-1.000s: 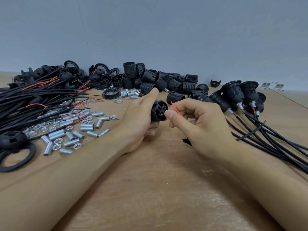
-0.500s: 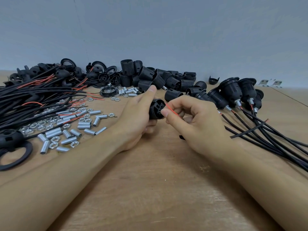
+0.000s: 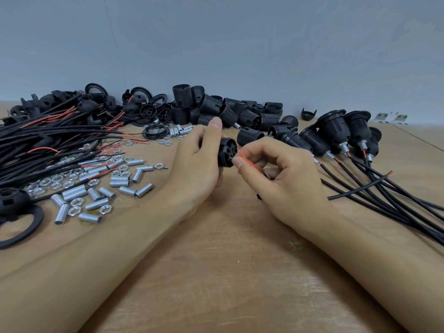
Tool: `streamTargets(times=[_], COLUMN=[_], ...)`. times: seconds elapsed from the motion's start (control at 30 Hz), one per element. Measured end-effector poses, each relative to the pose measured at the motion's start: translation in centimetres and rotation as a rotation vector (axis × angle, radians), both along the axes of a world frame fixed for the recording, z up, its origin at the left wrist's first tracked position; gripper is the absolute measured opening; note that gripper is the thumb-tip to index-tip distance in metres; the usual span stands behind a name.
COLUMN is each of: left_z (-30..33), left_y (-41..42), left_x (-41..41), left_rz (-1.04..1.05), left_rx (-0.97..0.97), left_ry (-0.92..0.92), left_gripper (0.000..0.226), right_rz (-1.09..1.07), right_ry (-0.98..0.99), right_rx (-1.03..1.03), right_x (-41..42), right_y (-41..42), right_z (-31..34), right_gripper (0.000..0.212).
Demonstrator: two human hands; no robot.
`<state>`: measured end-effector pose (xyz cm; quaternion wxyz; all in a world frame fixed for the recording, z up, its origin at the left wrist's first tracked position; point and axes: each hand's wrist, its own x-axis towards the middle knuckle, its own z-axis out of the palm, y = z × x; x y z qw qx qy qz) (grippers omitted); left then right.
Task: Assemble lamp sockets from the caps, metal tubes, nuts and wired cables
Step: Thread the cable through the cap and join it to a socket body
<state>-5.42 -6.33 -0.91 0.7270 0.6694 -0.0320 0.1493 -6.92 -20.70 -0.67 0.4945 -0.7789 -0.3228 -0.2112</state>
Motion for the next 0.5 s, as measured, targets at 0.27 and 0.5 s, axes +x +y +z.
streamTargets(times=[0.27, 0.5], left_z=[-0.08, -0.07], left_y=[0.0, 0.17], left_x=[-0.37, -0.57], left_rz=[0.071, 0.031], left_rx=[0.192, 0.184], left_ry=[-0.049, 0.051], left_gripper=[0.043, 0.04], right_rz=[-0.031, 0.04], right_ry=[-0.153, -0.051], right_rx=[-0.081, -0.067], right_x=[0.14, -0.2], right_y=[-0.35, -0.32], right_z=[-0.08, 0.1], right_gripper=[0.007, 0.009])
